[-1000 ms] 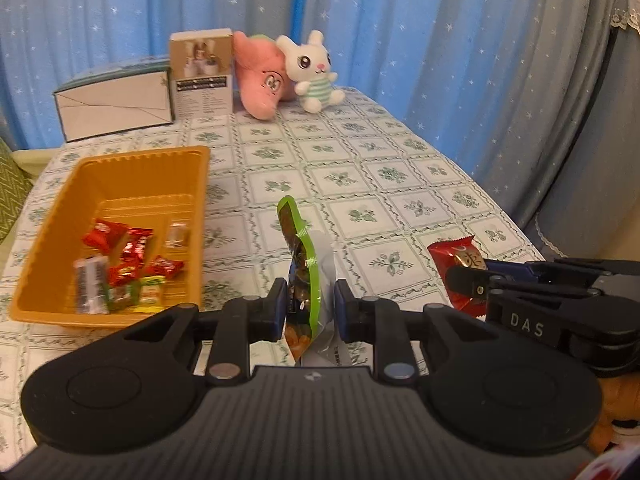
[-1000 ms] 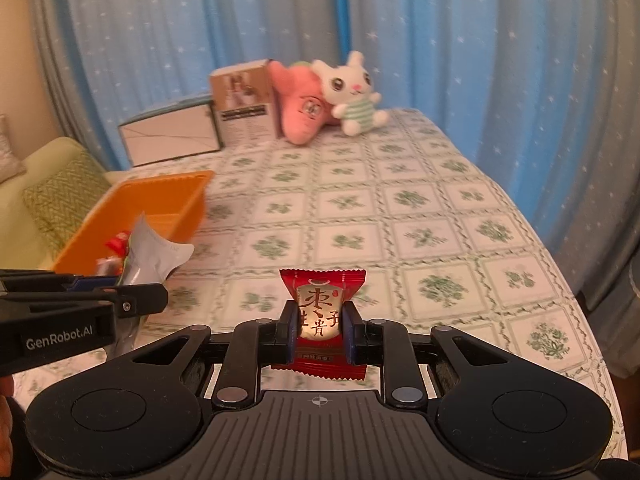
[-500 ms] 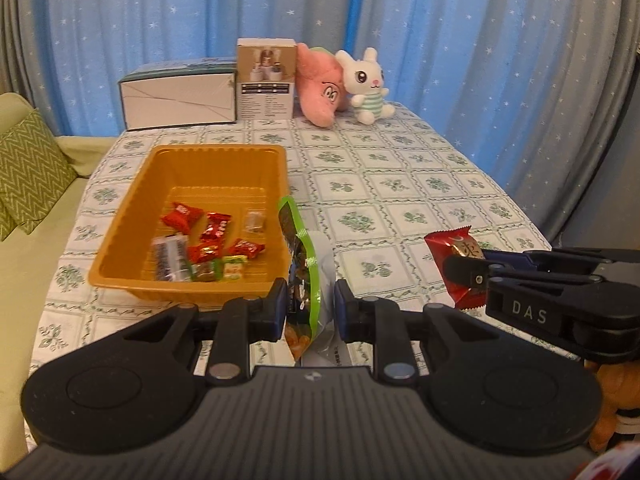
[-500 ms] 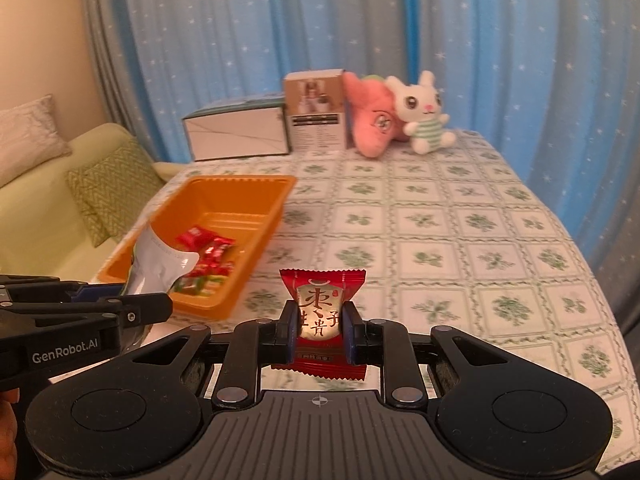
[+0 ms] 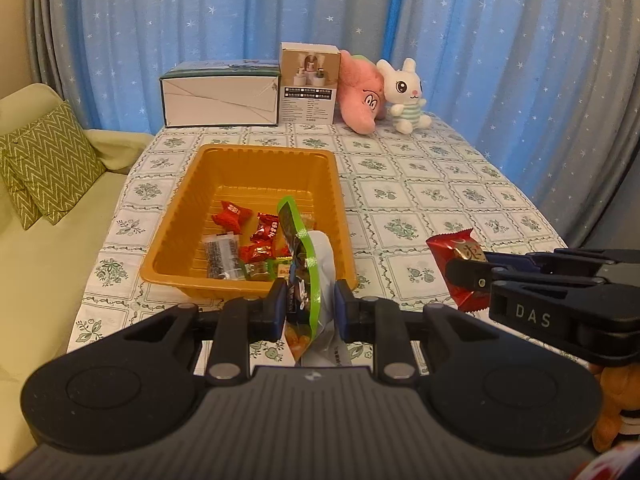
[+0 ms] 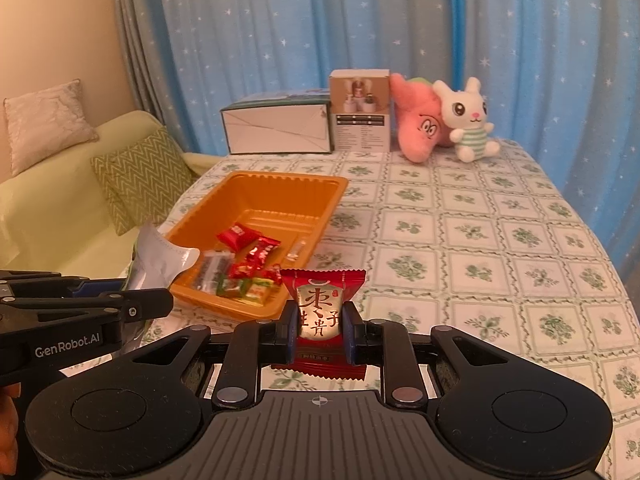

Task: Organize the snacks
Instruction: 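Carry both candies over the orange tray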

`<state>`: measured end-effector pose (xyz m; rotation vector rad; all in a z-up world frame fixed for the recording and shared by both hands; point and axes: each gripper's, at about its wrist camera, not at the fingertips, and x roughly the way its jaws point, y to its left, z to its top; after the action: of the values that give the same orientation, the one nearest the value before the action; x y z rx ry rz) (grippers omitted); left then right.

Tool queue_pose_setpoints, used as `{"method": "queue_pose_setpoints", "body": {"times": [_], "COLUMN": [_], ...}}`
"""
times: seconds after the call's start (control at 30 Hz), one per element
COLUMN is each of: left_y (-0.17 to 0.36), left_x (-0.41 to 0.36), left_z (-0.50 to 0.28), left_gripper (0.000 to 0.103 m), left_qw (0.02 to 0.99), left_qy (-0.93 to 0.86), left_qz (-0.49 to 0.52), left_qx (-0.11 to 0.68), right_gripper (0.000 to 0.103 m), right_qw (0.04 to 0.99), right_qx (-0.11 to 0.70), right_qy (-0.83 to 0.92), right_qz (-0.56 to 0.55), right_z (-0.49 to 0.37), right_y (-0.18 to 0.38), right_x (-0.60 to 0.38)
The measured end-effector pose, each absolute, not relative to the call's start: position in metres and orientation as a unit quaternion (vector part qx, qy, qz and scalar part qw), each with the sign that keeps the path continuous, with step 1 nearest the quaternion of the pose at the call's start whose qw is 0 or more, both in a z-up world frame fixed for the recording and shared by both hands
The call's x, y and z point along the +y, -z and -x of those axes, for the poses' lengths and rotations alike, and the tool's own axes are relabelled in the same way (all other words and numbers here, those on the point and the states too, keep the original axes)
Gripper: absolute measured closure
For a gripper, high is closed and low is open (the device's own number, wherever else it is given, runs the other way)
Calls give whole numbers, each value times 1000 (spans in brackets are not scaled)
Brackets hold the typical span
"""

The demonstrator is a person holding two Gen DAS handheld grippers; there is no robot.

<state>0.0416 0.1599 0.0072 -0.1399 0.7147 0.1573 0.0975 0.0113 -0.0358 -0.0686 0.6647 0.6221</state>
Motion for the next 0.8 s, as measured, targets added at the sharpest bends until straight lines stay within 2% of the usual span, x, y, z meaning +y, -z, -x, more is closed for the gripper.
{"method": "queue_pose_setpoints", "body": {"times": [0.8], "left_y": [-9], "left_x": [206], "left_z": [-62], "left_gripper": [81], "left_qw": [927], "left_qy": [-99], "left_qz": [71], "left_qx": [354], "right_gripper": [80], "right_qw": [886], "right_qx": [328], "right_qy": [-326], "right_qz": [32], "right_z": [-132], "right_y": [41], "right_x": [65]}}
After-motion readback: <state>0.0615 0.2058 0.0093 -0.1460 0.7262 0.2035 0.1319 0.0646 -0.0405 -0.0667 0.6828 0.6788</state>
